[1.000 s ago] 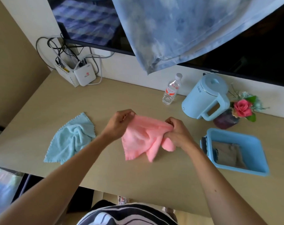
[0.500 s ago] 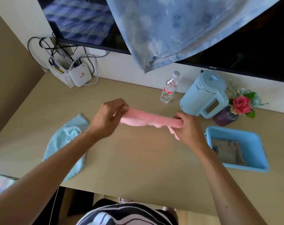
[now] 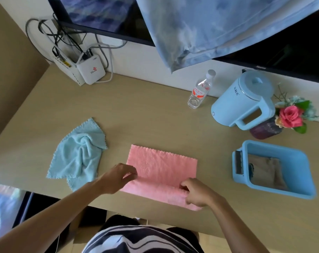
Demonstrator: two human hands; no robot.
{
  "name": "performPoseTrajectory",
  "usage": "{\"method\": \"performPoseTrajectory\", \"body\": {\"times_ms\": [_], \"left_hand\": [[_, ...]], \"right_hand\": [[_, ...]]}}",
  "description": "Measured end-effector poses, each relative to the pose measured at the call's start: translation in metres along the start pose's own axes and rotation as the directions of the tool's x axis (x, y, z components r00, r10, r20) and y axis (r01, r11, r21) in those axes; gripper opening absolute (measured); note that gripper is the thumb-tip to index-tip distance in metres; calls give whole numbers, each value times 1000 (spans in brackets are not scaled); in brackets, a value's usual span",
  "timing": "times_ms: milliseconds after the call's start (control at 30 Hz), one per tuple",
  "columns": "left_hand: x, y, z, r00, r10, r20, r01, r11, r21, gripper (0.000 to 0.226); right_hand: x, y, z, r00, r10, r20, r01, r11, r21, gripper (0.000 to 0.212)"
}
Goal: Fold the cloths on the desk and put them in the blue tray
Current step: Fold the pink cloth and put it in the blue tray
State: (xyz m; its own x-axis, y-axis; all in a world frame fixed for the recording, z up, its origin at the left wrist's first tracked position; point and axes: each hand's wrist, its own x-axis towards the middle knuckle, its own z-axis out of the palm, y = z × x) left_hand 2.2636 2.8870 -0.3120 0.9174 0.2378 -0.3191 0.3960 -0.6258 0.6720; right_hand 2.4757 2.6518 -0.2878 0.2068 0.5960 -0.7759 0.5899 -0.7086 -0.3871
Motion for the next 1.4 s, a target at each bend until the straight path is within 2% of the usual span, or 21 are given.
{"method": "performPoseTrajectory", "body": {"times_ms": [67, 333, 500, 767, 867, 933, 1000, 1033, 1133, 1233, 1333, 1400], "left_hand": [[11, -1, -2, 1000, -16, -27, 16, 1000, -8, 17], [76, -9, -7, 978, -117, -171, 106, 992, -72, 14], [99, -19, -5, 967, -176, -184, 167, 984, -60, 14], [108, -32, 1, 946, -232, -226, 233, 972, -21, 14], [109, -34, 5, 941, -243, -235, 246, 969, -19, 15], [106, -33, 6, 931, -232, -281, 245, 969, 13, 16], [100, -26, 10, 906, -171, -388, 252, 953, 170, 23], [95, -19, 14, 902, -127, -412, 242, 940, 241, 27], [78, 8, 43, 956, 47, -289, 49, 947, 317, 36], [60, 26, 79, 985, 143, -93, -99, 924, 369, 29], [55, 28, 99, 995, 86, -48, -63, 929, 366, 33], [61, 25, 100, 997, 53, -60, -22, 902, 432, 43]], "right_hand": [[7, 4, -11, 1000, 10, -15, -10, 1000, 1, 33], [50, 27, -58, 971, 32, -238, -10, 996, 94, 29], [71, 40, -67, 944, 84, -320, -36, 988, 151, 32], [89, 51, -58, 879, 90, -469, 1, 982, 190, 33], [92, 50, -54, 842, 92, -532, 26, 977, 210, 26], [93, 49, -50, 796, 65, -602, 34, 988, 151, 22], [92, 46, -45, 741, -27, -671, 9, 999, -30, 29], [91, 44, -41, 737, -90, -670, 20, 994, -112, 31], [87, 38, -27, 811, -271, -518, 140, 950, -279, 31], [80, 40, -14, 863, -266, -429, 147, 945, -292, 41], [71, 46, -5, 869, -224, -440, 96, 951, -295, 50], [64, 50, 1, 874, -192, -446, 51, 950, -310, 54]]}}
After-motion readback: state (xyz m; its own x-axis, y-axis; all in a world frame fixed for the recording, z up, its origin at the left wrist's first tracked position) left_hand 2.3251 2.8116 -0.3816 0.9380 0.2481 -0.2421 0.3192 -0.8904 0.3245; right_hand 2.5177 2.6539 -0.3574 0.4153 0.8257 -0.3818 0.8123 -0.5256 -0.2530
